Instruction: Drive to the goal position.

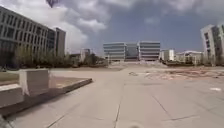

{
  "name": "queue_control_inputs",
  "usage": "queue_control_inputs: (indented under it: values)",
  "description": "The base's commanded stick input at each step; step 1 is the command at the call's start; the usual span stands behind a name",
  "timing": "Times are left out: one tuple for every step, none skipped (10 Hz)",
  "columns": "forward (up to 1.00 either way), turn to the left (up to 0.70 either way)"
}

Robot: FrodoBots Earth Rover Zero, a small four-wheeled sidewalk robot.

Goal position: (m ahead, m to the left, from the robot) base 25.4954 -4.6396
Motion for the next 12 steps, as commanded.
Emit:
queue_control_inputs:
  values:
    - [1.0,0.0]
    - [1.0,0.0]
    - [1.0,0.0]
    - [1.0,-0.03]
    - [1.0,-0.17]
    - [1.0,-0.34]
    - [1.0,-0.24]
    - [1.0,-0.06]
    - [1.0,0.0]
    - [1.0,0.0]
    - [1.0,0.0]
    - [1.0,0.0]
